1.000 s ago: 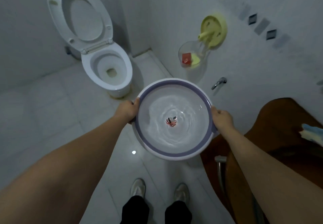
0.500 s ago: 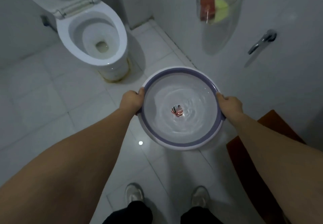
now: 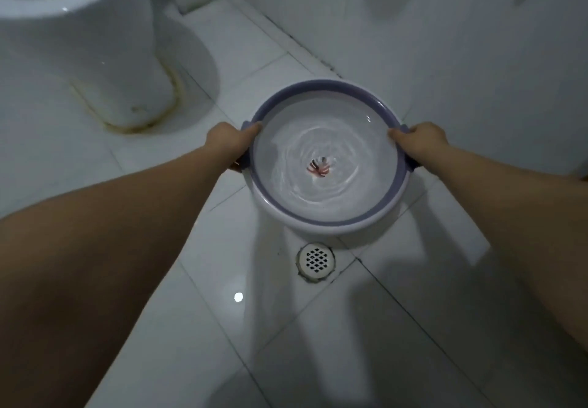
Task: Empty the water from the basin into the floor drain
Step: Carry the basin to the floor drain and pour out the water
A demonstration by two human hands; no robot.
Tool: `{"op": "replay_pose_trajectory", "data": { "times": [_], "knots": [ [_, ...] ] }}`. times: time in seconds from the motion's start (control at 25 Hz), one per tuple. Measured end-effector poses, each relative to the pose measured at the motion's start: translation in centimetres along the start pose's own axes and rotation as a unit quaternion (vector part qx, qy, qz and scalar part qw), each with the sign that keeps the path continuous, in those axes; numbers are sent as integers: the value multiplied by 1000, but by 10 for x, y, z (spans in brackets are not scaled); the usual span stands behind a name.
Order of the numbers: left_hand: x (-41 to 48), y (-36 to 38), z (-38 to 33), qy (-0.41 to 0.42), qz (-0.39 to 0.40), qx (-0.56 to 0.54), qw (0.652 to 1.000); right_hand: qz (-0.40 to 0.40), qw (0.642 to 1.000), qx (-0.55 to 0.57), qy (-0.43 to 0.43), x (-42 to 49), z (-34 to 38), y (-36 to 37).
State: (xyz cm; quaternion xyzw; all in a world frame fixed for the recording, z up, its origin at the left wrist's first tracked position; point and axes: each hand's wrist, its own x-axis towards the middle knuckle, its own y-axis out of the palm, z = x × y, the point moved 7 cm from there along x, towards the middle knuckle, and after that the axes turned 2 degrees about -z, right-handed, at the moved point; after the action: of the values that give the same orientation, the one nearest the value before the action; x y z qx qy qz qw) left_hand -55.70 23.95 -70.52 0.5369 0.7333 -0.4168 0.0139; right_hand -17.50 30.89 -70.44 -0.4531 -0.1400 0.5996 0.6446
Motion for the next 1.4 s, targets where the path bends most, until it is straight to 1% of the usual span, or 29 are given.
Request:
{"op": "replay_pose_trajectory", "data": {
  "times": [0.12, 0.2, 0.28, 0.4, 0.48, 0.64, 1.04, 1.4],
  "knots": [
    [21, 24, 5, 23, 13, 6, 1000, -24, 999, -6, -21, 21, -14, 8],
    [32, 36, 6, 37, 2, 5, 999, -52, 998, -29, -34, 30, -24, 9],
    [31, 41, 10, 40, -11, 8, 999, -59, 997, -49, -33, 27, -30, 14],
    [21, 52, 21, 23, -11, 30, 999, -52, 998, -35, -29, 18, -39, 12],
    [14, 59, 33, 9, -2, 39, 999, -42, 997, -46, -34, 15, -43, 13],
    [0, 60, 39, 22, 20, 71, 997, -26, 997, -56, -35, 2, -53, 18],
    [-18, 48, 43, 8, 76, 61, 995, 30, 997, -61, -40, -20, -47, 32],
    [-19, 50, 49, 4, 80, 74, 994, 31, 996, -75, -40, -23, -49, 39]
  ]
}}
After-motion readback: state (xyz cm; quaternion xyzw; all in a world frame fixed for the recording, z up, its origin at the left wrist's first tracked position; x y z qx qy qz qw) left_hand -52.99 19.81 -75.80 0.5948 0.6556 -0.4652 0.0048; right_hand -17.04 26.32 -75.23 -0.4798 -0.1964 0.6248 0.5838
